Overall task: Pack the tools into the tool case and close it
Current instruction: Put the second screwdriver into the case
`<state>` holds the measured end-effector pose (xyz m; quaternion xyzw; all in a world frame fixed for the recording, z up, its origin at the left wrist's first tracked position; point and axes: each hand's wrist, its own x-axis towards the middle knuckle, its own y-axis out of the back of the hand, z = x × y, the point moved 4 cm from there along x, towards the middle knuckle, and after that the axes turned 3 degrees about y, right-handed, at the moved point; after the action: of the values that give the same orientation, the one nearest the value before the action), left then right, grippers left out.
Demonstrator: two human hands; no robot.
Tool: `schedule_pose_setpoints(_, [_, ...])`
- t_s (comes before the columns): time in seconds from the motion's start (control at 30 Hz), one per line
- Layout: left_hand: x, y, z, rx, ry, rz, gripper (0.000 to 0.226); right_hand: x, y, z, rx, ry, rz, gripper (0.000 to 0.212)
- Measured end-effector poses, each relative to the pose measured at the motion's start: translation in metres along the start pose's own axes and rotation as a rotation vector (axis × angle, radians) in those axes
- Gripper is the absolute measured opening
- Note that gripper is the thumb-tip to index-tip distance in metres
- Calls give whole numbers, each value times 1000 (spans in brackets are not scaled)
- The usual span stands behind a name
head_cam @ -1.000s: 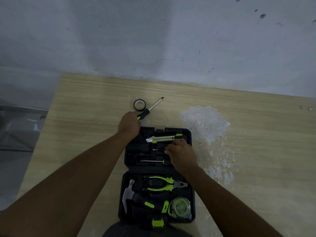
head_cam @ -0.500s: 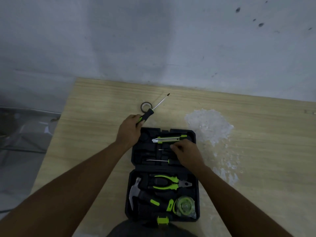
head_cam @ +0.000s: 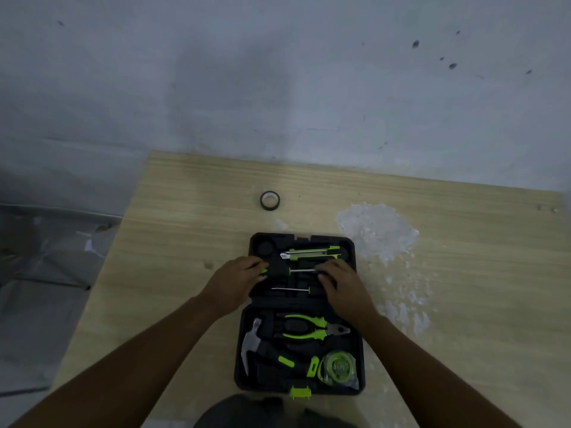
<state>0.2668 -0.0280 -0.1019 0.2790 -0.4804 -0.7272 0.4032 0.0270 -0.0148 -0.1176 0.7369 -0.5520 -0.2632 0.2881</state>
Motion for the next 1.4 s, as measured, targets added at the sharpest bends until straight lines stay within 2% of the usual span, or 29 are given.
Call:
schedule_pose_setpoints(0.17, [-12, -14, -2, 33, 6, -67, 32, -11, -17, 9, -66, -109, -84, 27])
schedule_pose_setpoints(0.4, [-9, -23, -7, 138, 190, -157, 58, -4, -24, 5, -170, -172, -51, 24])
schedule_pose_setpoints(0.6, [-2, -17, 1, 186, 147, -99, 44, -4, -21, -1, -342, -100, 6, 19])
schedule_pose_setpoints(0.8, [-2, -19, 5, 265, 127, -114, 52, -4, -21, -3, -374, -103, 5, 25])
schedule_pose_setpoints(0.97, [-2, -22, 3, 264, 93, -75, 36, -3, -18, 1, -399, -57, -2, 22])
schedule_pose_setpoints(1.17, [7, -24, 10, 293, 127, -222, 36, -3, -13, 3, -423, -29, 1, 15])
schedule_pose_setpoints(1.4, [3, -23, 3, 304, 136, -214, 40, -3, -19, 5, -400, 18, 20, 17])
